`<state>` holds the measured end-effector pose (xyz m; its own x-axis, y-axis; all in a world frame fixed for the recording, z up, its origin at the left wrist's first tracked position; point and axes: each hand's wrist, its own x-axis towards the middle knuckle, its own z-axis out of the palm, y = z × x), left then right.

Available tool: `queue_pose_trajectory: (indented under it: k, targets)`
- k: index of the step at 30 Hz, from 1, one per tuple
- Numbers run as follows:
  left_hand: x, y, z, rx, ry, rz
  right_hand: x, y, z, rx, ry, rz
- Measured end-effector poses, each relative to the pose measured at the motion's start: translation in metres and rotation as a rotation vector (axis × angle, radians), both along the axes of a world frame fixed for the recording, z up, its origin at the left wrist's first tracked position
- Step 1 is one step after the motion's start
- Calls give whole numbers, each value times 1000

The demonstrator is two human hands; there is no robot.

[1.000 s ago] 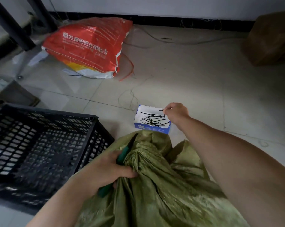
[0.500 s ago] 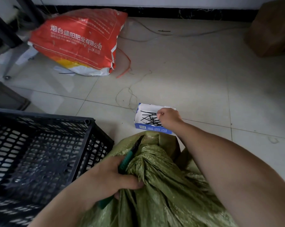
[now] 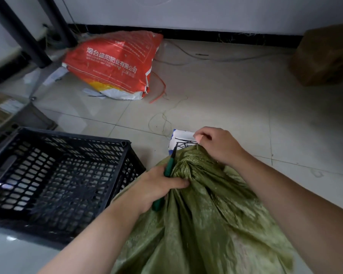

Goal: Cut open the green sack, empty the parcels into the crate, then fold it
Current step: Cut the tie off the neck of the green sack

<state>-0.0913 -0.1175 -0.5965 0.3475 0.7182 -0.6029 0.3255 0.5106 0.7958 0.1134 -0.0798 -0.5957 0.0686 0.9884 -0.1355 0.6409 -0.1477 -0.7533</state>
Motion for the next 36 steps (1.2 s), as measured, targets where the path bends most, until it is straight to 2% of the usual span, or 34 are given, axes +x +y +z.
queue_pose_trajectory:
  k: [3,5,8,11,15,23,26,30,36]
  targets:
    - [3,-5,9,-22,-93,59,-11,-31,31,4,-20,66]
    - [2,-6,18,-64,-153,87,-16,-46,49,-104,-50,180]
    - [-5,-8,32,-68,-127,125,-19,-60,63,-212,-122,281]
    - [-13,-10,41,9,-117,165,-29,-64,58,-314,-195,258]
    - [-27,-16,50,84,-186,110,-51,-67,45,-345,-306,160]
    - [-44,-27,45,174,-62,62,-71,-90,29,-216,-378,19]
    - [-50,-22,41,215,-36,48,-61,-98,33,-200,-581,13]
    - [-58,-12,35,253,-36,88,-40,-106,34,-167,-910,113]
    - [-58,-13,10,246,-32,105,-5,-101,25,-219,-1107,96]
